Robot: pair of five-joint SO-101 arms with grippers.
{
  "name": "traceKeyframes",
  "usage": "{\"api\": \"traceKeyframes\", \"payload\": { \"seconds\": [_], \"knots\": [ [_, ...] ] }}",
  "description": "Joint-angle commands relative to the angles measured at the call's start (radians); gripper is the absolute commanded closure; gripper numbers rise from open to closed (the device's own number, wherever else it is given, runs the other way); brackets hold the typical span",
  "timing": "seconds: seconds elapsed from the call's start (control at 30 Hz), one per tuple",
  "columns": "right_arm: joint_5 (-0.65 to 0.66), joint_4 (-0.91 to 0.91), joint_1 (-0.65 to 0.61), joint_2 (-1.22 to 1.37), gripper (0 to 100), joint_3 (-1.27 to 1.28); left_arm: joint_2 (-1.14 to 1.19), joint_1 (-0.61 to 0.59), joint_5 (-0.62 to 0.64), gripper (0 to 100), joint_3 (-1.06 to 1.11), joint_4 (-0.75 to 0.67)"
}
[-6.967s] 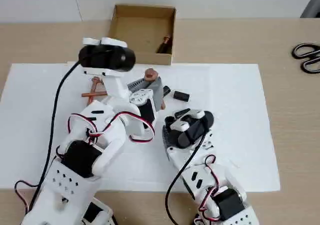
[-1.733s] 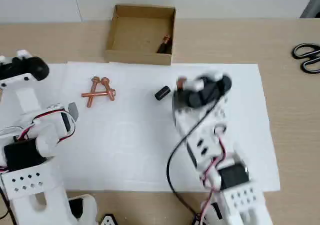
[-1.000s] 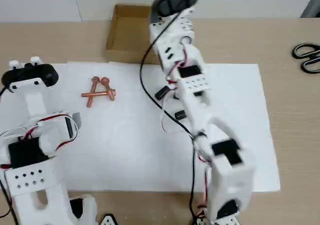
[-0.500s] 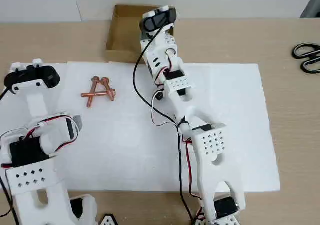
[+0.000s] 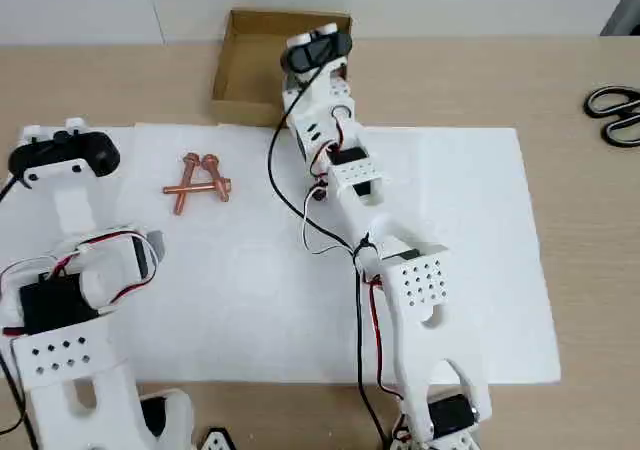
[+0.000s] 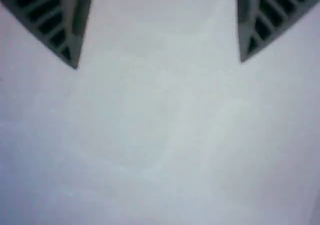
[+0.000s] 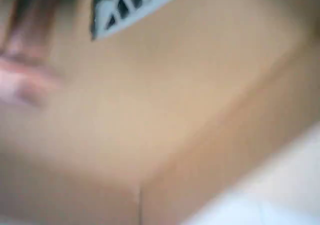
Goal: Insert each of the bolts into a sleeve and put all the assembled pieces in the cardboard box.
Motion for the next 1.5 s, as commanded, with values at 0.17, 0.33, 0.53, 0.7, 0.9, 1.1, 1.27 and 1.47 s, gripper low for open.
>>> {"api": "traceKeyframes", "payload": {
  "seconds": [0.17, 0.33, 0.53, 0.7, 0.9, 1.1, 1.27, 1.47],
  "knots": [
    [0.002, -0.025, 0.001, -0.038, 85.2, -0.055, -0.006, 0.002, -0.002, 80, -0.012, 0.023],
    [0.002, 0.136, 0.01, -0.197, 85.2, -0.055, -0.006, 0.002, -0.002, 80, -0.012, 0.026],
    [0.0, 0.506, 0.013, -0.449, 85.3, -0.055, -0.006, 0.0, -0.002, 80, -0.012, 0.026],
    [-0.003, 0.746, 0.021, -0.608, 85.3, -0.055, -0.006, 0.0, -0.002, 80, -0.012, 0.025],
    [-0.005, 1.006, 0.059, -0.765, 85.3, -0.055, -0.006, 0.0, -0.002, 80, -0.015, 0.02],
    [-0.003, 1.247, 0.09, -0.886, 85.3, -0.055, -0.006, 0.0, -0.002, 80, -0.039, 0.025],
    [-0.002, 1.461, 0.085, -0.975, 85.3, -0.055, -0.006, 0.0, -0.002, 80, -0.039, 0.025],
    [-0.003, 1.699, 0.084, -1.052, 85.3, -0.054, -0.006, 0.0, -0.002, 80, -0.038, 0.025]
  ]
}}
